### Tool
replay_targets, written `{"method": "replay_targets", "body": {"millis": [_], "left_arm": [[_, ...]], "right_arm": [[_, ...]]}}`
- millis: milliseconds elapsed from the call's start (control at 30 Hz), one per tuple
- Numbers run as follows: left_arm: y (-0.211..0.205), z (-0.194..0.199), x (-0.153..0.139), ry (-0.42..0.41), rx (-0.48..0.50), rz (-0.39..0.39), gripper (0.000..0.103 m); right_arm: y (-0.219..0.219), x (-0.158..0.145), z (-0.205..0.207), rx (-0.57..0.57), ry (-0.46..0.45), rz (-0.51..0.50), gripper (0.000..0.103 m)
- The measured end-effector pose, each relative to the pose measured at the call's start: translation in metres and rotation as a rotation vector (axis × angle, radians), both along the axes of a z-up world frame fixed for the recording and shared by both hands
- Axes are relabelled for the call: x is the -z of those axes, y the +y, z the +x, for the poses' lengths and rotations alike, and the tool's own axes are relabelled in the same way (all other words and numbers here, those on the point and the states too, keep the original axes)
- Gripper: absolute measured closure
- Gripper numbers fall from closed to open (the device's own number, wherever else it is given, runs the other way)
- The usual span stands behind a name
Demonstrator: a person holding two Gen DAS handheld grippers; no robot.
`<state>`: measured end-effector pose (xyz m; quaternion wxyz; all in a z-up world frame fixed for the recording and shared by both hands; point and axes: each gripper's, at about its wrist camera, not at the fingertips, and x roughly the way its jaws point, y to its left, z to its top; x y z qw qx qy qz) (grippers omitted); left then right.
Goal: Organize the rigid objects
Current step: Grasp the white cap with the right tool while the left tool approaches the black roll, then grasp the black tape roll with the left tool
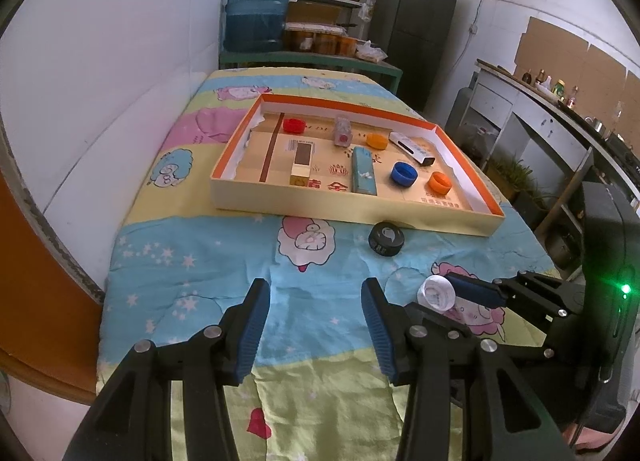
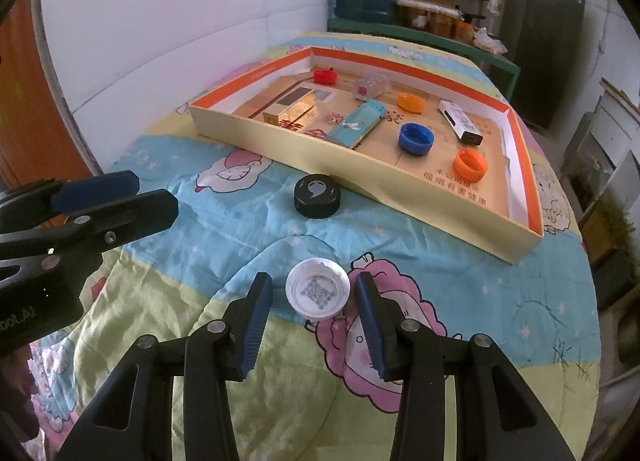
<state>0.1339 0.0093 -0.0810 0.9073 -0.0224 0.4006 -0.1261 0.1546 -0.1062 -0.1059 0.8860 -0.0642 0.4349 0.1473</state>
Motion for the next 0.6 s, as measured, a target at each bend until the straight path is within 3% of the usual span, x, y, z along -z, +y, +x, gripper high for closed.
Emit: {"method": "replay_targets", "body": {"millis": [233, 367, 600], "left_arm": [[-0.003, 0.003, 0.002, 0.004, 0.008, 0.004, 0.055], [-0.005, 0.002, 0.002, 0.005, 0.011, 0.005, 0.055], [-0.019, 0.007, 0.005, 0.019, 0.062, 0.013, 0.055]], "right_arm": [[0.000, 0.000, -0.003, 0.001, -0.009, 0.002, 0.060], [-0.002, -0.001, -0.004, 0.008, -0.011, 0.002, 0.073], [-0.014, -0.005, -0.008, 0.035, -0.012, 0.027, 0.073]]}}
